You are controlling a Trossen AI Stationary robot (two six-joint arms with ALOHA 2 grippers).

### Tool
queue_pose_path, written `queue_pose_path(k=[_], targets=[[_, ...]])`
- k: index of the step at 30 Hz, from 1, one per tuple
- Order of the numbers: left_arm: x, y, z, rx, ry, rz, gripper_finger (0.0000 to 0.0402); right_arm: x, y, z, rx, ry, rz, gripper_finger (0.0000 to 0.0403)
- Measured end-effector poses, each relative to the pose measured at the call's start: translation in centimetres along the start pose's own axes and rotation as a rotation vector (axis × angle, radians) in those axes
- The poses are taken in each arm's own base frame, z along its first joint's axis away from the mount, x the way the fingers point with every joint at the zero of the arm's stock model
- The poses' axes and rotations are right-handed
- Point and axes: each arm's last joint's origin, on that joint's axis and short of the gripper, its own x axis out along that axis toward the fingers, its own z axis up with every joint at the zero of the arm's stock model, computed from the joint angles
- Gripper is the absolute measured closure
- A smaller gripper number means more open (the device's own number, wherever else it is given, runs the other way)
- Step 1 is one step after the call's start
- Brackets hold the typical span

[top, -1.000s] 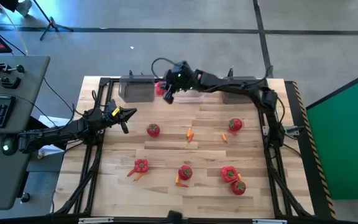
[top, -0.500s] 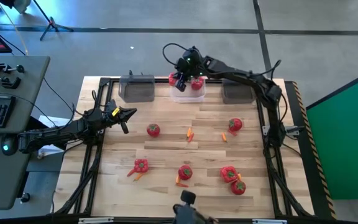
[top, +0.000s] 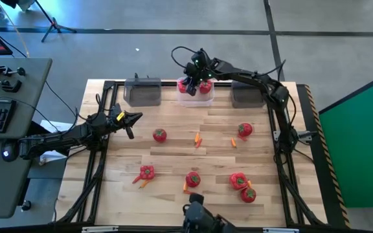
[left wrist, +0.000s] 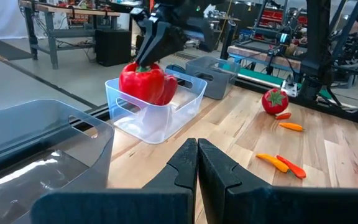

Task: Sort produce into baskets
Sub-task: Put the red bell pepper into the transparent bin

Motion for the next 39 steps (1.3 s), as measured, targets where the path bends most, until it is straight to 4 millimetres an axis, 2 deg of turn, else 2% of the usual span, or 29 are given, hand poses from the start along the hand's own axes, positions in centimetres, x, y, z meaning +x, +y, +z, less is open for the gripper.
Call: queue_pose_path(k=[9,18,30,34,39], targets=[[0.0,0.0,0.0,-0.009,0.0,0.0,0.0401,1.8,-1.0,-1.2,0.012,0.012,-0.005,0.0402],[0.0,0.0,0.0,0.0,0.002,-0.011,0.0402,1.4,-2.6,-1.5,0.072,-0.011,-0.036,0.0402],[0.0,-0.1,0.0,-0.001,0.003,-0.018,0.0401,2.9,-2.5,-2.3,0.081,0.002,-0.02,0.0402],[0.0,-0.1,0.0,-0.001,0.003,-0.019,0.0401,2.9,-2.5,-2.4,0.091,0.008,-0.024,0.0384],[0.0,-0.1,0.0,-0.001,0.003,-0.019,0.0402,2.9,-2.6,-2.7,0.102,0.05,-0.072,0.0338]])
